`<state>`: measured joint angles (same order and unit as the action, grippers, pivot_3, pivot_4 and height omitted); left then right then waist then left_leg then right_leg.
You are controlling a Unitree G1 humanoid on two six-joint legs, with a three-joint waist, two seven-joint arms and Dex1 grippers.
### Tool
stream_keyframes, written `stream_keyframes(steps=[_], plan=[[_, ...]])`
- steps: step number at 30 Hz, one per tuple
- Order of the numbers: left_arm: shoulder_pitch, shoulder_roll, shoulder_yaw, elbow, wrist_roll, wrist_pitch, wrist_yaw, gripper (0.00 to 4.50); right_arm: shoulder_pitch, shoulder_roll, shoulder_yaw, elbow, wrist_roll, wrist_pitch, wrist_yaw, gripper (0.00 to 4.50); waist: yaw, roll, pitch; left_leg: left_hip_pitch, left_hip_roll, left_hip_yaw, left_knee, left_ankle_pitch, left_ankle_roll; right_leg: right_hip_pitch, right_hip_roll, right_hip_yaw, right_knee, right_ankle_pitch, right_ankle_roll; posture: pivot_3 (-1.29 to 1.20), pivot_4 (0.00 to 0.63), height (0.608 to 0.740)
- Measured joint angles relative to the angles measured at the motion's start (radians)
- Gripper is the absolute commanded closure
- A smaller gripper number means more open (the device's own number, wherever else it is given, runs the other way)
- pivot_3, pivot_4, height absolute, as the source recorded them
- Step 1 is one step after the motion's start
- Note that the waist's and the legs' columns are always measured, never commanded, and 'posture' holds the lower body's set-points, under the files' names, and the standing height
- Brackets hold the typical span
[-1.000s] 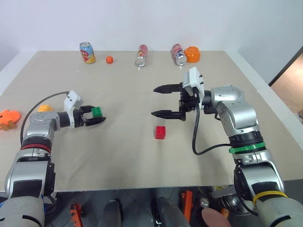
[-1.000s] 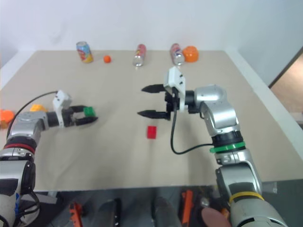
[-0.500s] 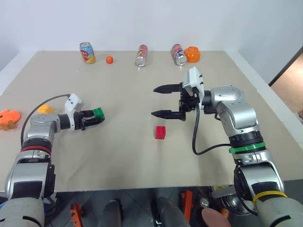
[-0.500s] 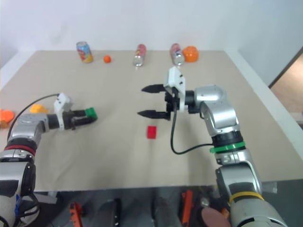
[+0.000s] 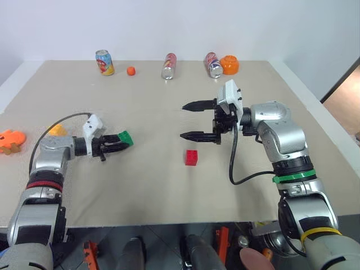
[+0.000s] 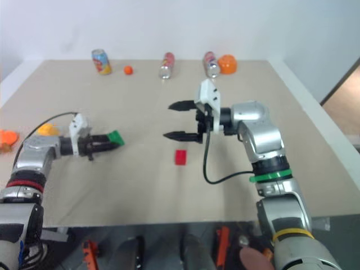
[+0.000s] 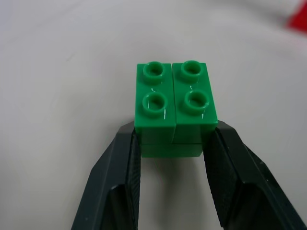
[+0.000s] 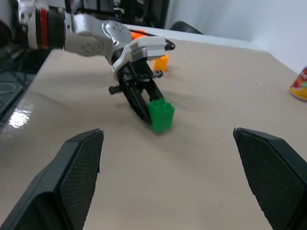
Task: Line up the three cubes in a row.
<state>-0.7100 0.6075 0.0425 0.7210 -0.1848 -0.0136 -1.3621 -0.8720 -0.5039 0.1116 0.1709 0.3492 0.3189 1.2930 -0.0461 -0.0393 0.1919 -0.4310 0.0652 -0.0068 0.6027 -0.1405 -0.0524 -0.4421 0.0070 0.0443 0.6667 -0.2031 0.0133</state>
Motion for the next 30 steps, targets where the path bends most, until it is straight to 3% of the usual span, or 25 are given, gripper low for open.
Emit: stream_keyframes(steps=[5, 9, 18, 23, 30], plan=[[0.125, -0.002, -0.081, -0.255, -0.023, 0.007, -0.097, 3.20, 0.079, -0.108, -0.005, -0.156, 0.080, 0.081, 0.073, 0.00, 0.001, 0.000, 0.000, 0.000, 0.000, 0.000, 0.000, -0.001, 0.000, 0.000, 0.000, 0.000, 0.000, -0.001, 0.000, 0.00, 0.150, 0.740], [0.138, 0.000, -0.114, -0.263, -0.009, -0.034, -0.118, 3.20, 0.132, -0.160, -0.005, -0.208, 0.102, 0.111, 0.104, 0.00, 0.001, 0.000, 0.000, 0.001, 0.000, 0.000, 0.001, 0.000, 0.000, 0.000, 0.001, 0.001, 0.000, -0.003, -0.005, 0.00, 0.150, 0.740], [-0.038, -0.068, -0.183, 0.009, 0.050, -0.171, -0.144, 3.20, 0.271, -0.324, -0.033, -0.255, 0.114, 0.109, 0.147, 0.00, 0.003, 0.000, 0.000, 0.000, -0.001, 0.001, 0.010, 0.000, 0.001, 0.002, 0.002, 0.006, -0.001, -0.002, -0.004, 0.00, 0.150, 0.740], [-0.129, -0.141, -0.198, 0.118, 0.062, -0.219, -0.148, 3.20, 0.285, -0.329, -0.032, -0.196, 0.090, 0.089, 0.144, 0.00, -0.002, 0.000, 0.000, -0.003, -0.001, 0.003, 0.015, 0.000, 0.001, 0.001, 0.002, 0.009, -0.001, 0.000, -0.001, 0.00, 0.150, 0.740], [-0.164, -0.170, -0.203, 0.173, 0.072, -0.246, -0.157, 3.20, 0.276, -0.309, -0.028, -0.136, 0.069, 0.070, 0.142, 0.00, -0.002, 0.000, 0.000, -0.003, -0.001, 0.002, 0.015, -0.004, 0.007, 0.001, 0.004, 0.011, 0.000, 0.001, 0.000, 0.00, 0.150, 0.740]])
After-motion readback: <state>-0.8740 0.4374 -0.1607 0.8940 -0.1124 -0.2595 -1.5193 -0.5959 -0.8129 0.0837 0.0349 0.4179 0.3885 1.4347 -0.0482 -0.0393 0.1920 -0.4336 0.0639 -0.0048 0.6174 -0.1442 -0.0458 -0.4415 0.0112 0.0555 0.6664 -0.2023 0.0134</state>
